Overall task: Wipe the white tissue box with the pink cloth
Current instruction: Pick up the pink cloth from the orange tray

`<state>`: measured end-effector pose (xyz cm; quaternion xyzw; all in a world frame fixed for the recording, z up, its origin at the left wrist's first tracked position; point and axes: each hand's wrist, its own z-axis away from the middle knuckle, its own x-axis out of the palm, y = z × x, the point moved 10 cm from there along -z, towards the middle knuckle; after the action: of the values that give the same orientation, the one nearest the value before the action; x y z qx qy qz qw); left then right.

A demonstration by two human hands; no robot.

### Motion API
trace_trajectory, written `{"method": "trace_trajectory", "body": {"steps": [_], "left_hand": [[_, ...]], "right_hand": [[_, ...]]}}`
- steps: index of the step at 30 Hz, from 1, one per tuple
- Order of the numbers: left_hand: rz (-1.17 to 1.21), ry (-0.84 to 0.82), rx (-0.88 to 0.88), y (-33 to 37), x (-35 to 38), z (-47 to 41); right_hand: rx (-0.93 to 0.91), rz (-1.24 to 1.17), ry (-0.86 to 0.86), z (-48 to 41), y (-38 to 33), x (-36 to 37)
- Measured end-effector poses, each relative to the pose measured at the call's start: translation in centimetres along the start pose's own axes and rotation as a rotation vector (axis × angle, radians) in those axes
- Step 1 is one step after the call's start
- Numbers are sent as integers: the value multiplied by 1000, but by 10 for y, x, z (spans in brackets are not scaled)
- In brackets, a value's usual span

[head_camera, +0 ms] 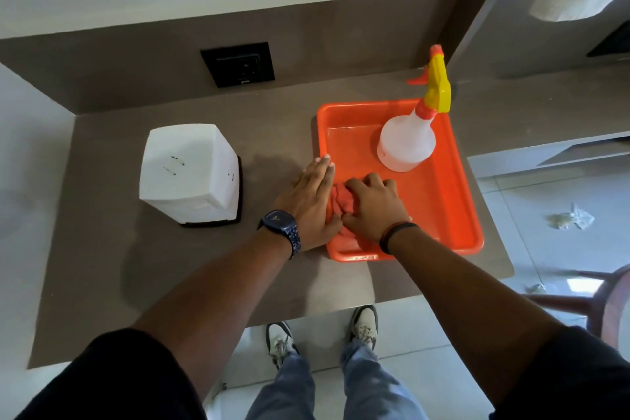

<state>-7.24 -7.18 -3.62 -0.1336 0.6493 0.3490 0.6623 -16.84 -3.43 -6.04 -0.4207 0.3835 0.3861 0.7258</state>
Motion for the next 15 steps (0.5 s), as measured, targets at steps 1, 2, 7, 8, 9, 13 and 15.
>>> {"method": "trace_trajectory", "body": {"steps": [1, 2, 7, 8, 9, 13, 15], "left_hand": [[5, -13, -1, 0, -1, 0], [10, -25, 1, 0, -2, -1], [26, 22, -17, -22, -48, -8], [28, 65, -16, -31, -68, -7], [31, 109, -12, -40, -90, -6], [-17, 201, 15, -81, -156, 10], [-102, 132, -16, -106, -167, 19]], "right_hand": [[5, 1, 18, -1, -1, -1], [17, -17, 37, -2, 0, -2], [170, -530, 338, -1, 5, -46], [181, -651, 406, -1, 0, -59], [168, -761, 467, -1, -10, -70], [72, -1042, 523, -9, -78, -82], [68, -1138, 428, -15, -110, -61]]}}
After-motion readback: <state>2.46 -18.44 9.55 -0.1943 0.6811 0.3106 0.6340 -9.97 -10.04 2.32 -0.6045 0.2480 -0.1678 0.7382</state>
